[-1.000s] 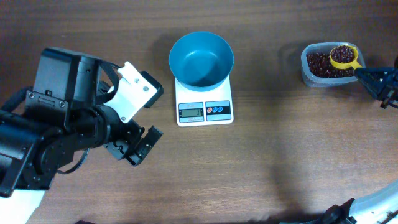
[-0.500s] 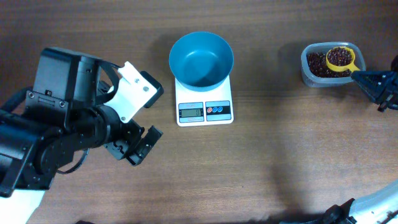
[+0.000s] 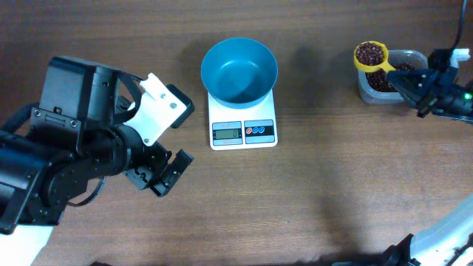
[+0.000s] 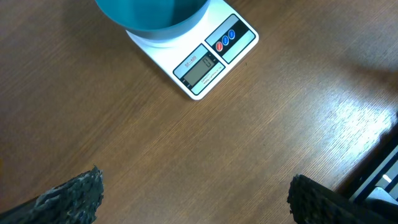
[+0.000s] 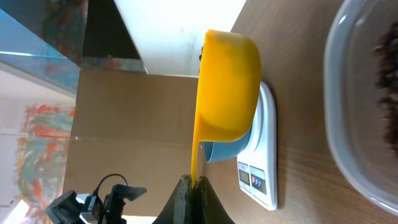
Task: Scoop item into bowl and weigh 50g on scale
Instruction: 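Carry the filled scoop over the teal bowl with the right gripper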
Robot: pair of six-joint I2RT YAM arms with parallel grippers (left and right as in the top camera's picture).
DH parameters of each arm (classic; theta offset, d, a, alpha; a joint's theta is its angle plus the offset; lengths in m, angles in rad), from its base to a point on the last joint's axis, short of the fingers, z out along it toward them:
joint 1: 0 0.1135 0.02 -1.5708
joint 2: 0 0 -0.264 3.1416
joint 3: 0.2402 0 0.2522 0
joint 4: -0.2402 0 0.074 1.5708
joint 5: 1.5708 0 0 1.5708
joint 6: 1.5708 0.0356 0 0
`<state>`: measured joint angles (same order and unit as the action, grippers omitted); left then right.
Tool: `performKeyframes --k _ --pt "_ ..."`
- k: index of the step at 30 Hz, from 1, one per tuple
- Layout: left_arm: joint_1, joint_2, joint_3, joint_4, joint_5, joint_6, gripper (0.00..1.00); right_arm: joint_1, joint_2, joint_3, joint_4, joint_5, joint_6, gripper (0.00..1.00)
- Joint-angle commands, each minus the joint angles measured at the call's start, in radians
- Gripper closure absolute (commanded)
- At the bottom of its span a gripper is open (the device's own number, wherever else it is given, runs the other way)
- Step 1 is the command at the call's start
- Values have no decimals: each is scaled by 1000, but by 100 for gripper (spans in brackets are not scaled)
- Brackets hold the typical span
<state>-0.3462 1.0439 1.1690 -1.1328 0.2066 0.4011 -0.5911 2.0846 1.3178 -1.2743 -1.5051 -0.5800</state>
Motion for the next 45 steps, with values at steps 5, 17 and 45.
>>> performKeyframes --k 5,17,45 --pt "4 2 6 1 15 9 1 171 3 -3 -5 -47 -18 96" --pt "4 2 6 1 15 9 1 357 3 111 -32 -47 -6 96" --pt "4 2 6 1 15 9 2 580 3 198 92 -46 80 96"
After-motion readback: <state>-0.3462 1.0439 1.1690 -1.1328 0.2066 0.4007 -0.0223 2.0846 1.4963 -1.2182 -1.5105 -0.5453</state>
